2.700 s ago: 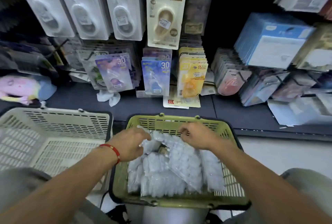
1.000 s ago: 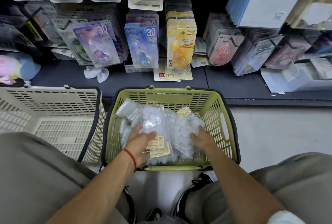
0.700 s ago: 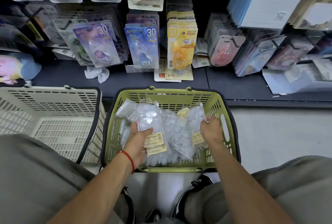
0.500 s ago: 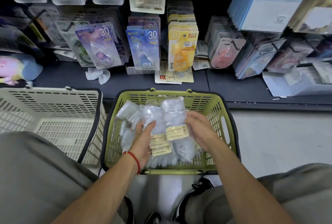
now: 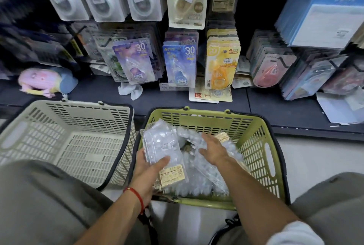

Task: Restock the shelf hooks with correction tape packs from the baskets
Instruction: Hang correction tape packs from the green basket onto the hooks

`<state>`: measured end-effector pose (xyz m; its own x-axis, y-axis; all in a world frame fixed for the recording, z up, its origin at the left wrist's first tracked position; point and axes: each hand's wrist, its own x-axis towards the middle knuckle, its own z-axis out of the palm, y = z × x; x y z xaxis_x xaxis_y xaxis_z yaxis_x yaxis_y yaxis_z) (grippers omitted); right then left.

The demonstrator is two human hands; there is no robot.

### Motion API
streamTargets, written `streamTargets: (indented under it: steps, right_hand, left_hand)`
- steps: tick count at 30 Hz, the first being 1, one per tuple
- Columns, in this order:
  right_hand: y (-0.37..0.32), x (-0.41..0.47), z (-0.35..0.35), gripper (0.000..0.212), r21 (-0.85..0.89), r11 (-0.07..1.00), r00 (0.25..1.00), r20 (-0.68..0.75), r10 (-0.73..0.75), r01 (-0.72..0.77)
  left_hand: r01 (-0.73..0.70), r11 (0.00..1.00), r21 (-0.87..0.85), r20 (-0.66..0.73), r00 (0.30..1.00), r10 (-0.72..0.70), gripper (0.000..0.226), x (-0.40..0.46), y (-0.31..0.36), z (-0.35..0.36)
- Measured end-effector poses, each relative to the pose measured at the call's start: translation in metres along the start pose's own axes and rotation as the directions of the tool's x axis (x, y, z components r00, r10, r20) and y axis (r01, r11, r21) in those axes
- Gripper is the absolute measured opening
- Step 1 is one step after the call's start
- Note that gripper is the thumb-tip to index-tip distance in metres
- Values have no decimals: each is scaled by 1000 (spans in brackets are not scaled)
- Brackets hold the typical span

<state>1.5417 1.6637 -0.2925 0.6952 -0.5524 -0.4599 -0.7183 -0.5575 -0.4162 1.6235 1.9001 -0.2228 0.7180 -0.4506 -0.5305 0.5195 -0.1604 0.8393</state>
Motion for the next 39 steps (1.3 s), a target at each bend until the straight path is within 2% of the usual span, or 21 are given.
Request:
streamTargets:
  steps: [3, 8, 10, 11, 14, 16, 17, 19, 22, 24, 28, 32, 36, 39]
  right_hand:
    - [6, 10, 8, 69, -44, 999, 996, -86, -31, 28]
    - [20, 3, -1, 41, 39, 997, 971, -235, -51, 62]
    - [23, -7, -17, 28, 125, 988, 953, -297, -51, 92]
    - [24, -14, -27, 23, 230, 966, 948, -317, -37, 115]
    - [25, -38, -66, 28, 629, 763, 977, -212, -16, 149]
    - [25, -59, -96, 41, 762, 633, 991, -112, -74, 133]
    - [25, -68, -110, 50, 787, 605, 991, -62, -116, 120]
    - [24, -85, -137, 54, 778, 616, 980, 1, -198, 123]
    - [17, -107, -175, 32, 739, 654, 943, 77, -324, 164]
    - [9, -124, -202, 26, 657, 714, 918, 84, -389, 242]
    - [-8, -154, -259, 31, 397, 815, 896, -42, -443, 422]
    - [-28, -155, -277, 24, 411, 776, 873, -124, -471, 477]
    - [-61, -128, -261, 37, 369, 766, 841, -356, -406, 526]
    - [-79, -113, -254, 36, 212, 822, 764, -541, -351, 528]
  left_hand:
    - [-11, 1000, -9, -17, 1000, 11, 59, -3, 1, -16]
    - [-15, 998, -62, -35, 999, 13, 59, 0, 5, -11]
    - [-40, 996, -78, -68, 997, 35, 58, 1, 7, -3]
    - [-51, 995, -90, -90, 995, 43, 58, 3, 9, 2]
    - [-78, 988, -130, -139, 988, 60, 53, 5, 14, 18]
    - [-92, 984, -152, -135, 988, 71, 50, 6, 19, 28]
    - [-96, 982, -162, -127, 989, 76, 48, 5, 21, 33]
    - [-107, 980, -170, -101, 991, 90, 44, 4, 27, 40]
    - [-110, 979, -175, -44, 994, 104, 44, -1, 41, 47]
    - [-112, 977, -182, 1, 993, 114, 41, -4, 53, 50]
    - [-119, 980, -160, 81, 988, 133, 36, -8, 85, 49]
    - [-125, 986, -108, 234, 961, 147, 37, -4, 123, 61]
    - [-194, 981, 0, 407, 896, 178, 39, 0, 152, 84]
    - [-203, 979, -3, 486, 855, 178, 50, 6, 171, 98]
